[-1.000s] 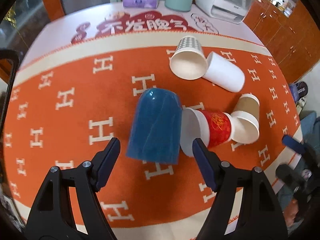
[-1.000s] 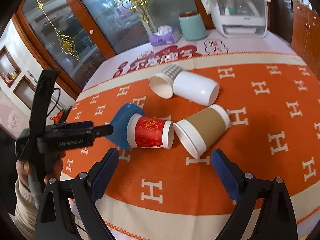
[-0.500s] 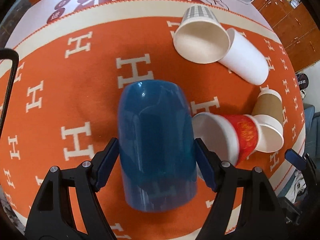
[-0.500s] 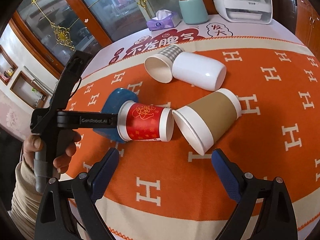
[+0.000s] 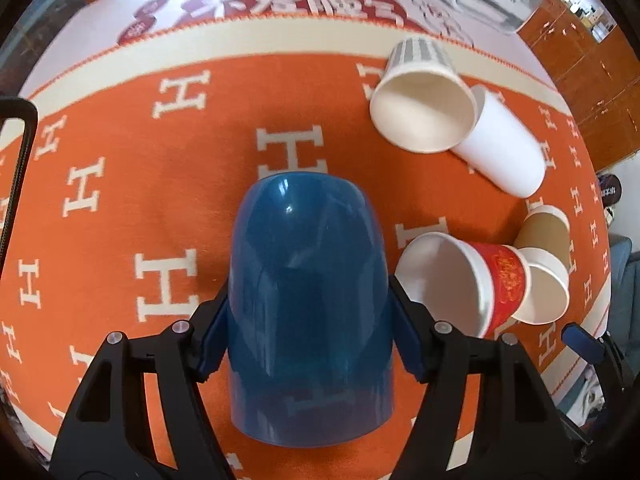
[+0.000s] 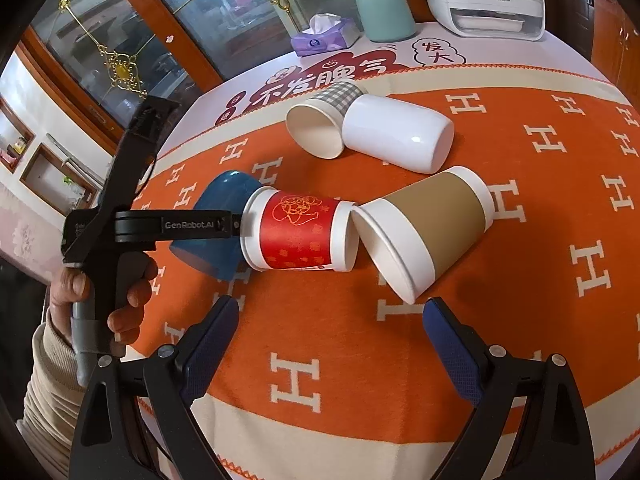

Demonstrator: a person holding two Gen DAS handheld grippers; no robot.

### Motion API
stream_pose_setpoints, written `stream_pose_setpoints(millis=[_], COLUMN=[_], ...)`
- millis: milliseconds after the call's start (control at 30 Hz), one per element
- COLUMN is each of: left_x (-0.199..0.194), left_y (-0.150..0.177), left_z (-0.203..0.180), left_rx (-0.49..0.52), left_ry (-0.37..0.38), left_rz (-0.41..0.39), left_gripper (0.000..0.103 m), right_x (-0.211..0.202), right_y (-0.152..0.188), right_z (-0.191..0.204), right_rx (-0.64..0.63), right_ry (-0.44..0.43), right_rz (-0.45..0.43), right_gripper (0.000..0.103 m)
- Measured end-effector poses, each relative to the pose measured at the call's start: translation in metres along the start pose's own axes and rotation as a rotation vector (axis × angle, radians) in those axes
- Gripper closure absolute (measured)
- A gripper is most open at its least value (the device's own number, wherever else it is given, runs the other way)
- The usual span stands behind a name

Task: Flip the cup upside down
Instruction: 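Lift the blue cup with the left tool toward the right tool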

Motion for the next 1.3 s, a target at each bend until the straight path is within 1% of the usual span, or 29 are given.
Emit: stream_pose_setpoints(millis=[67,233,333,400,467,533,700,867,967,1100,1200,1233,1267,1300], left_x=[-0.013,-0.049,-0.078,-0.096,-0.111,-0.118,-0.116,-0.089,-0.074,-0.06,-0.059,-0.059,-0.06,-0.06], left_y=[0.001,0.01,0.029,0.043,0.063,0.082,0.137,0.175,0.188,0.197,0.195,0.193,0.192,0.192], left_z=[0.001,0.001,-0.012,-0.024,-0.037,-0.053,-0.09,-0.116,-0.128,-0.137,-0.134,-0.132,-0.132,-0.131], left_rx=[-0.002,-0.014,0.0,0.01,0.018,0.026,0.005,-0.026,-0.023,-0.035,-0.053,-0.056,-0.059,-0.062], left_ry=[-0.016,-0.037,-0.049,-0.05,-0.039,-0.026,-0.004,0.021,0.022,0.032,0.018,0.014,0.015,0.025], left_rz=[-0.045,-0.121,-0.176,-0.199,-0.214,-0.207,-0.188,-0.128,-0.107,-0.073,-0.086,-0.091,-0.092,-0.09], left_gripper=[0.037,0.037,0.037,0.037,0.037,0.037,0.036,0.036,0.036,0.036,0.036,0.035,0.028,0.018], right_x=[-0.002,-0.012,-0.023,-0.031,-0.039,-0.046,-0.057,-0.062,-0.064,-0.065,-0.065,-0.065,-0.066,-0.067], right_y=[0.001,0.005,0.009,0.014,0.021,0.03,0.052,0.074,0.085,0.097,0.1,0.099,0.099,0.099], right_z=[0.001,0.001,-0.002,-0.006,-0.012,-0.02,-0.048,-0.079,-0.089,-0.095,-0.098,-0.097,-0.097,-0.098], right_rx=[-0.001,0.005,0.009,0.018,0.026,0.031,0.067,0.137,0.146,0.159,0.17,0.173,0.177,0.181], right_ry=[-0.001,-0.009,-0.01,-0.004,0.006,0.028,0.084,0.112,0.125,0.118,0.11,0.11,0.108,0.105], right_rz=[-0.001,-0.01,-0.024,-0.032,-0.039,-0.043,-0.041,-0.015,-0.011,-0.001,-0.001,-0.002,-0.003,-0.005], right_gripper=[0.008,0.008,0.008,0.008,0.008,0.008,0.008,0.008,0.008,0.008,0.008,0.008,0.008,0.008])
Point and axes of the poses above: each gripper's, at about its wrist camera, not at the fingertips, and x roughly the way its jaws point, z to its left, y to its underside, the point moved 7 cm from there along x, roughly the way its jaws point, and after that the axes turned 5 degrees about -z, right-handed, at the moved point
